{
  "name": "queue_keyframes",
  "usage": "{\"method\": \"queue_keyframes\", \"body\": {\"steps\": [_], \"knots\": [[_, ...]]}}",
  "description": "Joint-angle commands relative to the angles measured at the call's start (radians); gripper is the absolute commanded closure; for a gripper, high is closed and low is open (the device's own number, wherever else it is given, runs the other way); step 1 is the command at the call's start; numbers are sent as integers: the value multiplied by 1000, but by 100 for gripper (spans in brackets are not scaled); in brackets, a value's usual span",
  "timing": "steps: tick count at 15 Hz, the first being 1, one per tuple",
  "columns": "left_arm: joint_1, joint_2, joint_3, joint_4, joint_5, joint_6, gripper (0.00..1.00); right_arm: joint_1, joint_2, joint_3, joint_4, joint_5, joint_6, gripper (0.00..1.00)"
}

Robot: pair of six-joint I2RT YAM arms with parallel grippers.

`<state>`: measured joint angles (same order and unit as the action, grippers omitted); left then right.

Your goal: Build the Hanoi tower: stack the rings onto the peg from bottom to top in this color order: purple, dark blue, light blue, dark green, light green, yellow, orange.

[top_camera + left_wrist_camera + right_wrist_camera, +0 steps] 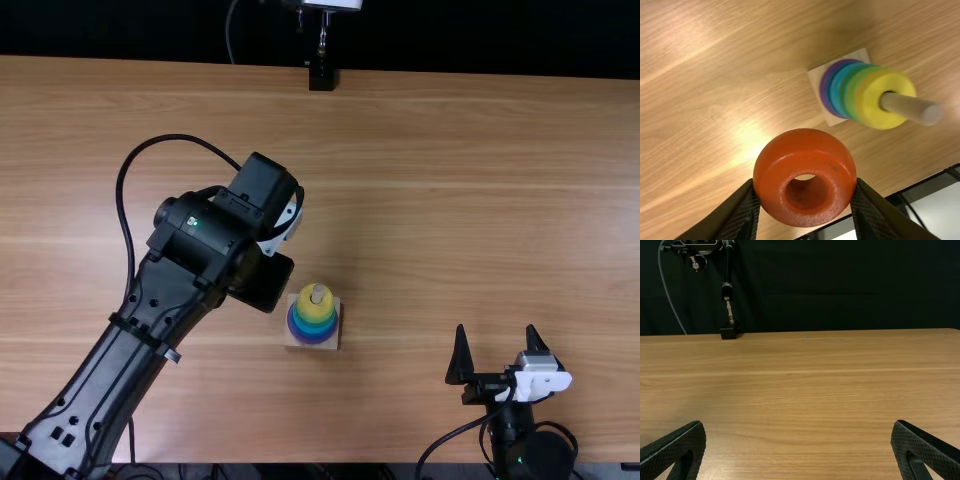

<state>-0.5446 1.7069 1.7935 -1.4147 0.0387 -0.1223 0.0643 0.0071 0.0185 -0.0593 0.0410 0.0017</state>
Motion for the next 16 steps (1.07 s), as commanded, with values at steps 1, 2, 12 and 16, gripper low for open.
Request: {"method": "queue_keyframes", "body": {"steps": [1,2,12,16], "knots": [[-31,25,41,-3,11,-49,100,-11,-7,-6,-4,-6,0,0],[-48,36,61,-3,11,-58,100,-11,-7,-6,-3,-6,0,0],[-140,119,142,8,11,-145,100,-11,-7,-6,-3,-6,0,0],[-156,142,150,14,11,-146,100,-11,-7,-6,-3,-6,0,0]]}}
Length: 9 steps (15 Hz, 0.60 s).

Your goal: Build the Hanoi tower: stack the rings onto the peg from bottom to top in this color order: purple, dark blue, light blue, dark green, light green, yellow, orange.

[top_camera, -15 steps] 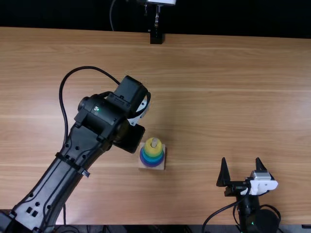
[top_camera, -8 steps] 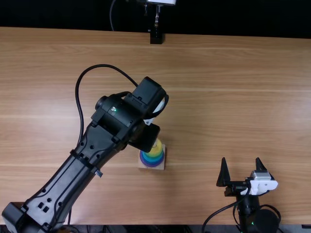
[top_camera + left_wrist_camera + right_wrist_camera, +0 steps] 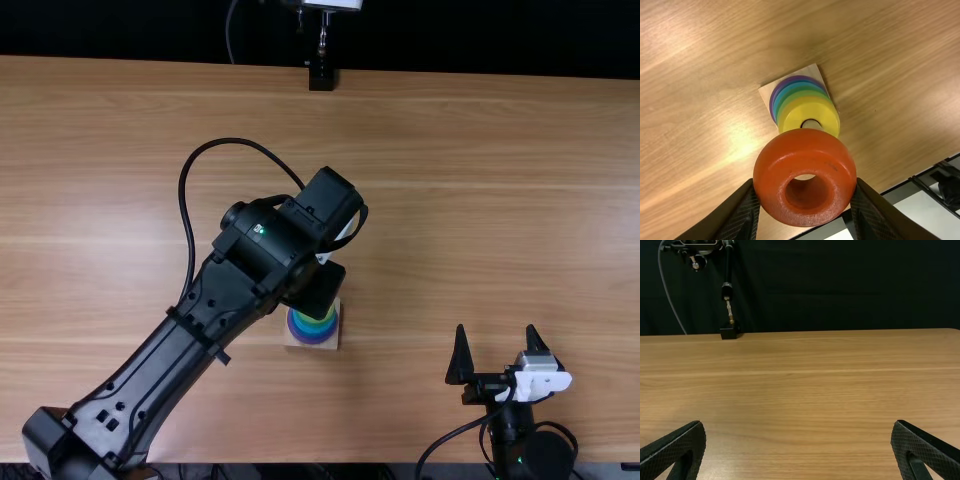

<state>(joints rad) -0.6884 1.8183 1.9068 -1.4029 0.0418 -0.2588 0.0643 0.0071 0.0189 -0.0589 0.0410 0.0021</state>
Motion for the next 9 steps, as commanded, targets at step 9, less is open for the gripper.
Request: {"method": "queue_keyframes", "body": {"steps": [9], "knots": [[-31,55,37,2,8,-26,100,-11,-7,-7,-5,-6,0,0]]}}
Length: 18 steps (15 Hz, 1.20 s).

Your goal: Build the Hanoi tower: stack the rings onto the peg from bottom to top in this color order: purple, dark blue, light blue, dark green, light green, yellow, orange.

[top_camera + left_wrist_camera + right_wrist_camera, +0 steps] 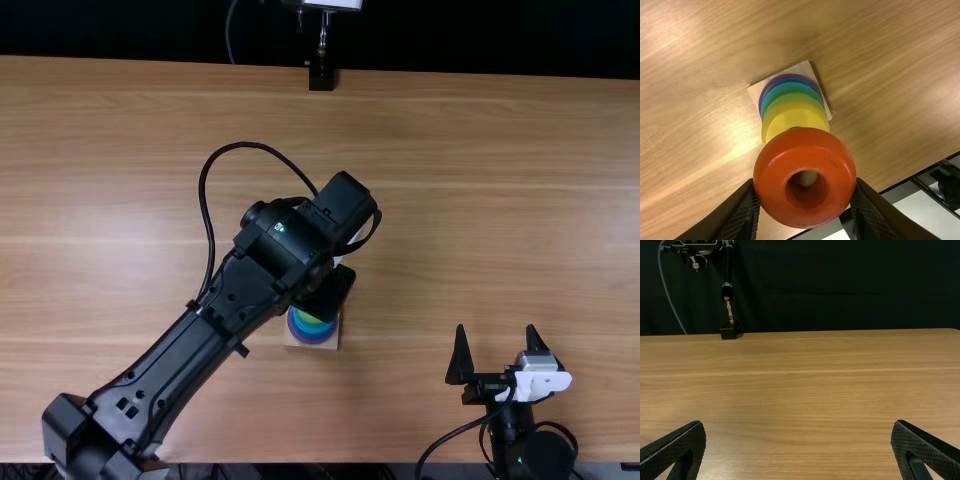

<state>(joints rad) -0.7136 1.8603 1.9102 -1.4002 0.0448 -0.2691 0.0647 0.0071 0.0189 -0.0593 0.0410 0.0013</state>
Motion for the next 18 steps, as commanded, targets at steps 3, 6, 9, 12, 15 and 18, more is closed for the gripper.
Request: {"method": "queue_keyframes", "body": {"steps": [3,6,9,12,15,18], "knots": [[-4,11,30,-1,5,-31,91,-11,-7,-7,-4,-6,1,0],[5,8,21,-12,20,-31,0,-11,-7,-7,-4,-6,1,0],[26,2,27,3,23,-25,0,-11,-7,-7,-4,-6,1,0],[111,-46,66,77,18,-18,0,-11,-7,-7,-4,-6,2,0],[292,-253,-89,358,7,-18,0,-11,-7,-7,-4,-6,1,0],[439,-559,-448,673,-106,-16,0,-11,-7,-7,-3,-6,2,0]]}}
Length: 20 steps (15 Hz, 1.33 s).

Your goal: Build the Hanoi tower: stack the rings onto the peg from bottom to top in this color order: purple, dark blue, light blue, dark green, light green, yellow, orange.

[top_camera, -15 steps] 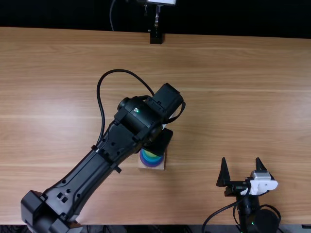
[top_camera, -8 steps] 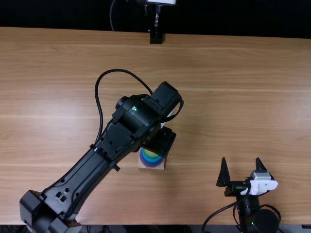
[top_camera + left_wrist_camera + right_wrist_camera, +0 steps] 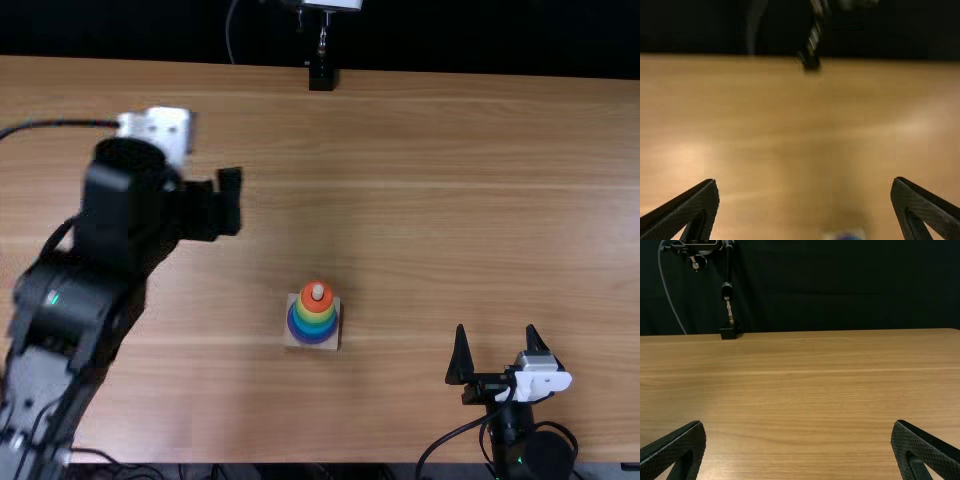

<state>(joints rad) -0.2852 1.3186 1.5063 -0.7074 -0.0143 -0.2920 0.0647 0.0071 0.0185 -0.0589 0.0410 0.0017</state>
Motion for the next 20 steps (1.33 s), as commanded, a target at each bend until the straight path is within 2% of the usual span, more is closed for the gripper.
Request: {"method": "queue_keyframes", "body": {"steps": [1,3,4,5,6,7,8,9,10,13,17,20], "knots": [[49,-102,-156,102,-78,5,0,-11,-7,-6,-5,-6,0,0],[112,-256,-327,203,-131,7,0,-11,-7,-6,-5,-6,0,0],[129,-321,-388,205,-142,10,0,-11,-7,-6,-5,-6,2,0],[142,-375,-448,207,-140,27,0,-11,-7,-6,-5,-6,0,0],[147,-433,-518,209,-144,101,0,-11,-7,-6,-3,-6,0,0],[152,-501,-584,212,-137,220,0,-11,-7,-6,-3,-6,0,0],[149,-550,-641,212,-146,360,0,-11,-7,-6,-5,-6,0,0],[152,-590,-696,212,-146,465,0,-11,-7,-6,-5,-6,0,0],[152,-627,-750,214,-146,507,0,-11,-7,-6,-3,-6,0,0],[155,-716,-883,273,-146,507,0,-11,-7,-6,-5,-6,0,0],[166,-978,-1161,538,-148,502,0,-9,-7,-6,-5,-6,0,0],[166,-1055,-1268,573,-144,498,0,-11,-7,-6,-5,-6,2,0]]}}
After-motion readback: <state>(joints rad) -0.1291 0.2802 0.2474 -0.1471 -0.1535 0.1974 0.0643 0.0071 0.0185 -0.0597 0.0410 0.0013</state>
